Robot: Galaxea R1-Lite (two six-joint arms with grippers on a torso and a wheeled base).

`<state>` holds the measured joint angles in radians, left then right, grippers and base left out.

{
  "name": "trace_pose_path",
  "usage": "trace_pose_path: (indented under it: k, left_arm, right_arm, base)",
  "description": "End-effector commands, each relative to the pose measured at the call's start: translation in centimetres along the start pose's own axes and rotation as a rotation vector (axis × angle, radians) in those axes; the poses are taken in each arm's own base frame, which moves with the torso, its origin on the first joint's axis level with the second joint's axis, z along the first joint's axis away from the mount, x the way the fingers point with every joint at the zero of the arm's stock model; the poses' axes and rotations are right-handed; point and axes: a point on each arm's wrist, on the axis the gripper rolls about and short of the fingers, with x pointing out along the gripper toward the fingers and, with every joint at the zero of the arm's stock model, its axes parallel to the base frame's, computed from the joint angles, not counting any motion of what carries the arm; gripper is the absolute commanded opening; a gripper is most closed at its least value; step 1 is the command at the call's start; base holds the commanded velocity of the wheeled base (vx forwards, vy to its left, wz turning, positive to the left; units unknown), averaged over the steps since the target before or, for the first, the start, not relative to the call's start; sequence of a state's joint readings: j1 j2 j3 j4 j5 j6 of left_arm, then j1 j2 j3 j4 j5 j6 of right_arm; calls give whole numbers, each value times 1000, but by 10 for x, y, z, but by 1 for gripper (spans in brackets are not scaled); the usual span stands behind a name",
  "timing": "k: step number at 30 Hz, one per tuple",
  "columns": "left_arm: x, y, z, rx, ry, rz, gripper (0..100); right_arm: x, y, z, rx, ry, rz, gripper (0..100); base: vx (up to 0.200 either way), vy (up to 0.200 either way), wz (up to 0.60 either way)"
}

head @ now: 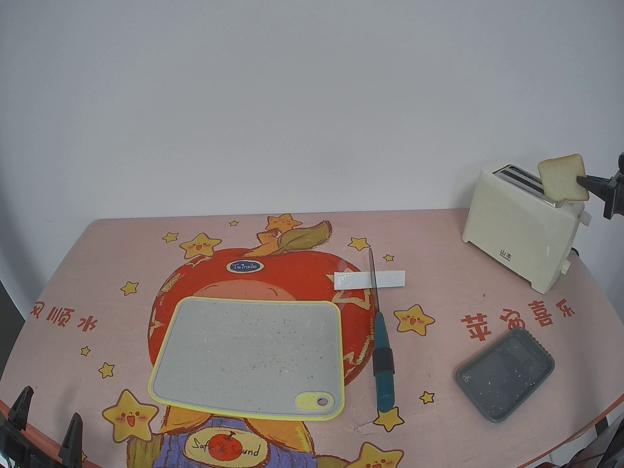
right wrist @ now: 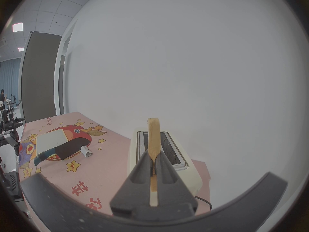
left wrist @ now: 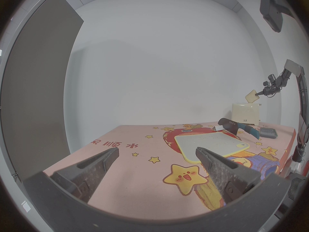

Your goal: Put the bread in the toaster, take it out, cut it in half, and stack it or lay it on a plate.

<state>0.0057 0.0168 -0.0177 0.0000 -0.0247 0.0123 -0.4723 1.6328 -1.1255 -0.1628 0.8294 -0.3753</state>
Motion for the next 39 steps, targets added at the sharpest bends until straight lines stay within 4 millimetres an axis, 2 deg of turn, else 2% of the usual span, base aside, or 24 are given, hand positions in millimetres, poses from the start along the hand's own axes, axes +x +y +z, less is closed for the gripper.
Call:
trace_pose_path:
  k: [1,25,39]
  left_arm:
    - [0,0,-5,0,4,0,100]
    - [0,0,-5,0,5,0,100]
    - [0,0,-5,0,5,0,100]
  right_arm:
    - [1,0,0,0,-1,3,0]
    - [10,3,10,-25,-17,23,0]
    - [14,-6,17,-23,12,33,0]
  base:
    - [0,0,0]
    - [0,0,0]
    - [0,0,0]
